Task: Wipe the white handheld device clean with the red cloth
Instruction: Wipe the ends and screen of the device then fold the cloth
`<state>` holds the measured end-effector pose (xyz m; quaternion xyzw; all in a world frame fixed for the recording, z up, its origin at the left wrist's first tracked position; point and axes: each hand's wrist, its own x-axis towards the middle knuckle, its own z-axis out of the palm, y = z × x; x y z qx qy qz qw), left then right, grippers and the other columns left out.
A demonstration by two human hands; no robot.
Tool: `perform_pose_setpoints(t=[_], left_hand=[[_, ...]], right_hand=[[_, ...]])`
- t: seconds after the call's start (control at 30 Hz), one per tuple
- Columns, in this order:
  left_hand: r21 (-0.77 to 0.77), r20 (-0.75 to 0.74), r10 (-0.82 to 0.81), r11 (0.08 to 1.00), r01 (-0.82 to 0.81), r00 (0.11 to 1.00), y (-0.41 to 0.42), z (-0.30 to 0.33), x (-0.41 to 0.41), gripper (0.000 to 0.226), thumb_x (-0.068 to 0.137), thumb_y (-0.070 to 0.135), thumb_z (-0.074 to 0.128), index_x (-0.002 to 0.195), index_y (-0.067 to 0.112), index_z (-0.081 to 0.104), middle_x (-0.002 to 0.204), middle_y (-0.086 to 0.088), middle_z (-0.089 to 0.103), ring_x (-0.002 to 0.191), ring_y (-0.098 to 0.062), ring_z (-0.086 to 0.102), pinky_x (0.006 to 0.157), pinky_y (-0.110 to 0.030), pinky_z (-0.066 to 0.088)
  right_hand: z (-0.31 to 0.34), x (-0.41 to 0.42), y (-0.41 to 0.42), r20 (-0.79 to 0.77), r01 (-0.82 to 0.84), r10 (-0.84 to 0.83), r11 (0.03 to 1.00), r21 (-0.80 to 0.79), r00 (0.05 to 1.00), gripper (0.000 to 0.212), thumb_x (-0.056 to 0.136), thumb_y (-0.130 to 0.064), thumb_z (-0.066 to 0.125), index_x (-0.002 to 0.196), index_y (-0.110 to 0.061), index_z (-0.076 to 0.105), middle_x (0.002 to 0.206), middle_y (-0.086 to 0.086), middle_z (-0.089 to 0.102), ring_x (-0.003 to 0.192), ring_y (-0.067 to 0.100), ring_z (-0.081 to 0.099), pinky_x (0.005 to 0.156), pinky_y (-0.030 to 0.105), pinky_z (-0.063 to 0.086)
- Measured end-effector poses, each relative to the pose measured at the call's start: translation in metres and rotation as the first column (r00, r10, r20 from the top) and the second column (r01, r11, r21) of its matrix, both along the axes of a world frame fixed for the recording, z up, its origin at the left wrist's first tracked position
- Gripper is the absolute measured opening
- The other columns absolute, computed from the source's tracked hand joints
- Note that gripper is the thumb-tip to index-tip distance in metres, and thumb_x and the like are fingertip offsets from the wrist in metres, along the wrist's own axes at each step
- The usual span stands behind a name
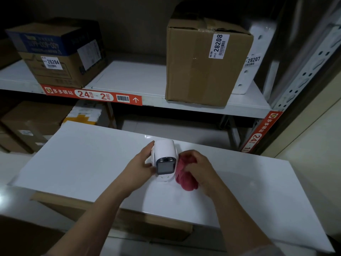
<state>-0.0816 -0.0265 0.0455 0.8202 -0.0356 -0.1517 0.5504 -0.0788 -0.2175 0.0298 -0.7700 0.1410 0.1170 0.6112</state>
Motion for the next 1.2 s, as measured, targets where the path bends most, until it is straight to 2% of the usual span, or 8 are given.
perform_pose_setpoints(t=[0.17, 0.33, 0.57, 0.7, 0.83, 0.93, 1.03, 1.2], left_hand=[[-0.101, -0.007, -0.054, 0.993, 0.053, 0.999, 0.014, 0.003, 0.0, 0.063, 0.087, 0.005, 0.065, 0.13, 0.047, 0.046, 0.127, 0.031, 0.05, 0.106, 0.015, 0.055, 0.076, -0.004, 0.047], [-0.038, -0.007, -0.031, 0.999, 0.03, 1.0, 0.019, -0.006, 0.004, 0.066, 0.087, 0.018, 0.066, 0.139, 0.048, 0.038, 0.145, 0.021, 0.044, 0.128, -0.006, 0.048, 0.109, -0.045, 0.04], [0.042, 0.035, -0.074, 0.996, 0.073, 0.997, 0.019, -0.008, 0.007, 0.063, 0.09, 0.016, 0.061, 0.139, 0.05, 0.038, 0.14, 0.023, 0.046, 0.105, -0.006, 0.064, 0.104, -0.043, 0.047], [0.078, 0.045, -0.104, 0.992, 0.1, 0.994, 0.017, -0.009, 0.01, 0.063, 0.09, 0.017, 0.062, 0.136, 0.052, 0.038, 0.137, 0.02, 0.05, 0.099, -0.011, 0.068, 0.102, -0.044, 0.048], [0.087, 0.061, -0.102, 0.992, 0.096, 0.993, 0.016, -0.008, 0.01, 0.062, 0.09, 0.015, 0.061, 0.132, 0.056, 0.04, 0.126, 0.031, 0.053, 0.092, -0.01, 0.07, 0.101, -0.041, 0.049], [0.087, 0.07, -0.097, 0.992, 0.091, 0.993, 0.013, -0.007, 0.009, 0.06, 0.091, 0.016, 0.06, 0.126, 0.06, 0.04, 0.126, 0.03, 0.052, 0.09, -0.018, 0.071, 0.1, -0.043, 0.05], [0.122, 0.07, -0.098, 0.989, 0.089, 0.993, 0.012, -0.009, 0.01, 0.058, 0.091, 0.018, 0.058, 0.132, 0.053, 0.037, 0.131, 0.018, 0.053, 0.088, -0.021, 0.069, 0.099, -0.045, 0.05], [0.151, 0.075, -0.105, 0.984, 0.092, 0.992, 0.013, -0.009, 0.01, 0.06, 0.091, 0.017, 0.059, 0.136, 0.05, 0.036, 0.13, 0.012, 0.055, 0.09, -0.02, 0.068, 0.098, -0.044, 0.051]], right_hand=[[0.011, -0.001, -0.001, 0.123, 0.068, -0.077, 0.995, 0.069, 0.989, 0.02, 0.073, -0.006, 0.074, 0.087, -0.019, 0.069, 0.087, -0.002, 0.07, 0.081, 0.021, 0.065, 0.072, 0.036, 0.054], [0.024, 0.0, -0.002, 0.257, 0.065, -0.057, 0.998, -0.023, 0.965, 0.048, 0.066, -0.001, 0.074, 0.1, -0.031, 0.062, 0.096, -0.002, 0.068, 0.088, 0.02, 0.065, 0.078, 0.036, 0.055], [0.038, -0.004, -0.007, 0.398, -0.13, 0.139, 0.99, -0.049, 0.907, 0.041, 0.068, 0.012, 0.069, 0.087, -0.024, 0.067, 0.103, -0.003, 0.069, 0.086, 0.005, 0.065, 0.071, 0.016, 0.052], [0.047, -0.002, 0.001, 0.518, -0.154, 0.188, 0.982, -0.108, 0.834, 0.046, 0.069, 0.009, 0.068, 0.083, -0.035, 0.069, 0.096, -0.008, 0.066, 0.078, 0.016, 0.067, 0.068, 0.032, 0.057], [0.043, 0.012, 0.024, 0.619, -0.067, 0.37, 0.888, -0.455, 0.692, 0.031, 0.073, -0.005, 0.065, 0.094, -0.027, 0.07, 0.103, -0.007, 0.06, 0.101, 0.017, 0.055, 0.088, 0.029, 0.044], [0.035, 0.02, 0.028, 0.606, -0.01, 0.322, 0.888, -0.46, 0.728, 0.024, 0.08, -0.016, 0.06, 0.101, -0.023, 0.068, 0.108, -0.004, 0.06, 0.105, 0.017, 0.054, 0.092, 0.034, 0.044], [0.033, 0.015, 0.019, 0.557, -0.041, 0.215, 0.951, -0.308, 0.802, 0.029, 0.082, -0.007, 0.056, 0.094, -0.031, 0.066, 0.1, -0.02, 0.058, 0.095, 0.018, 0.057, 0.075, 0.03, 0.048], [0.042, 0.005, 0.004, 0.487, -0.204, 0.233, 0.972, -0.114, 0.842, 0.046, 0.059, 0.012, 0.047, 0.085, -0.017, 0.072, 0.099, 0.006, 0.058, 0.074, 0.028, 0.061, 0.045, 0.021, 0.045]])
